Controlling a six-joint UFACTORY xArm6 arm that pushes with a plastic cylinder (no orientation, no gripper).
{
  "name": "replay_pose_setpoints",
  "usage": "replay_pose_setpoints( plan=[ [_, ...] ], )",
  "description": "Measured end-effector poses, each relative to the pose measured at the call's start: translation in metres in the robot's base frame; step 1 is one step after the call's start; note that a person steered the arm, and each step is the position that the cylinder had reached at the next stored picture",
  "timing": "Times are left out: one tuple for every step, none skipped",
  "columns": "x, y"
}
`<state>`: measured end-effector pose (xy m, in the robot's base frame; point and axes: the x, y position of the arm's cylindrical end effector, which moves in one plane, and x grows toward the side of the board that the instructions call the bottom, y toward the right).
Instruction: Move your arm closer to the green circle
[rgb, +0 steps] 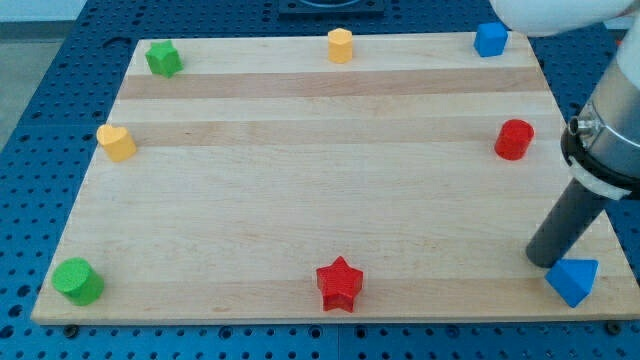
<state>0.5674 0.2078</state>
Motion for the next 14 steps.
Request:
replay_pose_setpoints(
  plan=[
    [0.0, -0.008],
    [0.0, -0.015],
    [0.0, -0.024],
    [-0.001, -0.033],
    [-0.002, -0.045],
    [-0.006, -0.058],
    [-0.016, -0.072],
    [-0.018, -0.084],
    [-0.018, -0.094],
    [-0.018, -0.103],
    [-0.018, -0.117],
    [-0.018, -0.13],
    [-0.018, -0.137],
    [-0.018, -0.147]
  ],
)
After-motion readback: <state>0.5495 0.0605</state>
